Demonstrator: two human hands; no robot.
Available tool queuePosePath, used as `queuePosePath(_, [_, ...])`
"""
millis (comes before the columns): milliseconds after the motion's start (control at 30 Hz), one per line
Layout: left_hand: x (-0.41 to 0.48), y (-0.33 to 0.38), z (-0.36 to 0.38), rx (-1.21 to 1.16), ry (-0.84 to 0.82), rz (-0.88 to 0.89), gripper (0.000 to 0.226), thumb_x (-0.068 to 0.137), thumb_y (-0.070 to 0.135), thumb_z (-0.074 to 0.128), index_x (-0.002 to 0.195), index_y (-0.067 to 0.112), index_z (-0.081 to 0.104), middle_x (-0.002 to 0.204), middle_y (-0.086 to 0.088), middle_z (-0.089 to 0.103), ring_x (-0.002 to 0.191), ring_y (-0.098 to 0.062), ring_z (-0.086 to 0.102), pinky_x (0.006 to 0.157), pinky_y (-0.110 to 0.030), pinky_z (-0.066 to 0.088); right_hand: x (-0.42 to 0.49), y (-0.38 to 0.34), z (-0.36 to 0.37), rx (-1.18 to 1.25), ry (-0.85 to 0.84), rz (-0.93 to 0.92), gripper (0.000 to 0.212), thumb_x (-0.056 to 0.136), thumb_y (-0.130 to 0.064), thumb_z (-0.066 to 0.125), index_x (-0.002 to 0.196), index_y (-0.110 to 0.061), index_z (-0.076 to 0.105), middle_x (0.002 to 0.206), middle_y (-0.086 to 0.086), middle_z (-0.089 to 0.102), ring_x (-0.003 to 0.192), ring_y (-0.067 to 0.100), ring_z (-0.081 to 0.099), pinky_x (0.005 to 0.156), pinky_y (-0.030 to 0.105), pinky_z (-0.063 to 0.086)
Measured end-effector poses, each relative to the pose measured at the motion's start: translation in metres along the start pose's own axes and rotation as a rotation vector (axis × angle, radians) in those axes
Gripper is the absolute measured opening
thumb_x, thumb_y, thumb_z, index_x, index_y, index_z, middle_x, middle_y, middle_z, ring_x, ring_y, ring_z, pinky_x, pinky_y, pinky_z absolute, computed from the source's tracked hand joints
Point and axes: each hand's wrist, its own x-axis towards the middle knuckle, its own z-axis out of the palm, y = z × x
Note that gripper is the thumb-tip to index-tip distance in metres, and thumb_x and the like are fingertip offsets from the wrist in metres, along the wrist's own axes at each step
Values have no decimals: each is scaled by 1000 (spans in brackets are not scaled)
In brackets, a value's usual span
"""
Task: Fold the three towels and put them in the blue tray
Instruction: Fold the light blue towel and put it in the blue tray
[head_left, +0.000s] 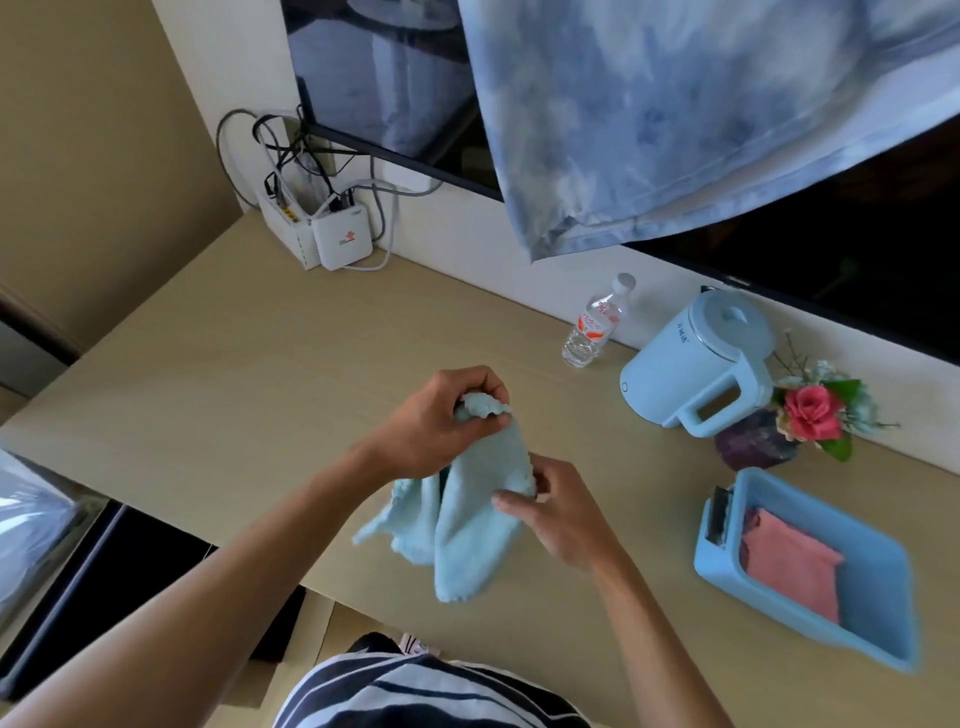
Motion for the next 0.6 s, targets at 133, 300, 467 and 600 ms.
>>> queuePosePath(133, [10, 3, -4, 84, -6, 27, 5, 92, 12, 67, 94, 9, 63, 82, 3, 63, 71, -1, 53, 65, -11, 42, -10, 14, -18, -94, 138, 52, 22, 71, -34, 76, 75, -15, 66, 70, -6, 62, 65, 12, 56, 66, 33, 44])
queuePosePath(300, [35, -9, -22, 197, 25, 15, 2, 94, 9, 63, 94, 6, 62, 79, 2, 58, 66, 1, 48, 62, -10, 38, -6, 16, -63, -295, 349, -86, 28, 71, -32, 85, 82, -13, 68, 88, -1, 67, 89, 20, 62, 87, 38, 49])
queuePosePath(467, [58, -1, -41, 297, 79, 59, 6, 98, 10, 57, 96, 12, 63, 69, 9, 52, 57, 4, 48, 54, -9, 35, -4, -6, -111, -488, 545, -299, 29, 74, -37, 79, 75, -11, 67, 76, -2, 70, 72, 22, 65, 76, 44, 52])
queuePosePath(600, [61, 4, -49, 383, 143, 124, 8, 97, 15, 58, 96, 23, 62, 77, 5, 62, 65, -4, 56, 60, -18, 43, -13, -17, -128, -514, 601, -324, 22, 77, -13, 81, 74, -8, 60, 71, 1, 65, 68, 21, 60, 70, 35, 49])
